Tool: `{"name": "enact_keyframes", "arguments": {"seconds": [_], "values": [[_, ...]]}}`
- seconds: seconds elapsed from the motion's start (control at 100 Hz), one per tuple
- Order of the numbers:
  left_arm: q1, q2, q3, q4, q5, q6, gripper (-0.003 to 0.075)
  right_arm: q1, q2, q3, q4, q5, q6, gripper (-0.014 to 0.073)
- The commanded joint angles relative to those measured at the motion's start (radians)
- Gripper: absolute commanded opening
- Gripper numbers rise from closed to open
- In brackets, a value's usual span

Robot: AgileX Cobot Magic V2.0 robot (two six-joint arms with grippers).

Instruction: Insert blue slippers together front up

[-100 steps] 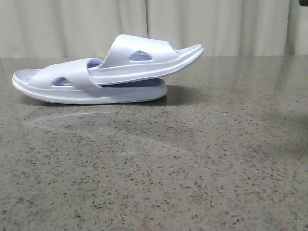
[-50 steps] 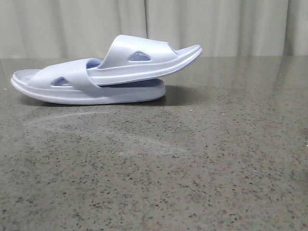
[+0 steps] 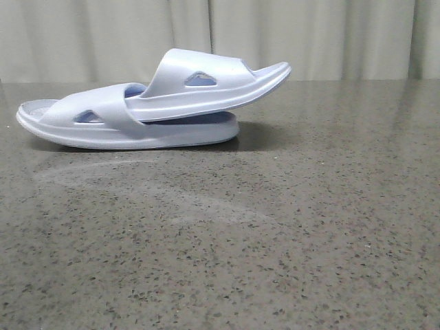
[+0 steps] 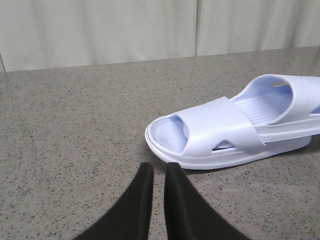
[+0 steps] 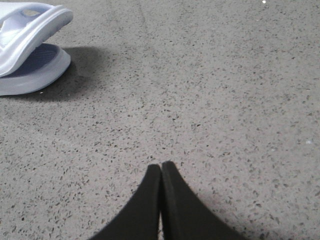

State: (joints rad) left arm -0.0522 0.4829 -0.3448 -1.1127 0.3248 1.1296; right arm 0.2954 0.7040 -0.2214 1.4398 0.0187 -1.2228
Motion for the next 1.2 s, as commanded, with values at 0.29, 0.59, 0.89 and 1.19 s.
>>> {"name": "enact_keyframes", "arguments": {"seconds": [0.29,0.59,0.89,1.19], "values": [[-0.010,0.002,-0.026,-0.034,-0.023,0.001,0.0015,-0.003,-0.005,-0.026,0.002,0.002,-0.005,-0.0079],[-0.010,0.002,-0.026,-0.034,-0.023,0.001,0.0015,-0.003,-0.005,-0.026,0.002,0.002,-0.005,-0.0079],[-0.010,-0.032,-0.016,-0.002,-0.024,0.001,0.0015,-0.003,-0.005,-0.026,0.002,0.002,-0.005,-0.0079],[-0.010,-0.254,0.127,0.806,-0.225,-0.912,0.0015,-0.003,-0.005,-0.026,0.002,0.002,-0.005,-0.0079]]}}
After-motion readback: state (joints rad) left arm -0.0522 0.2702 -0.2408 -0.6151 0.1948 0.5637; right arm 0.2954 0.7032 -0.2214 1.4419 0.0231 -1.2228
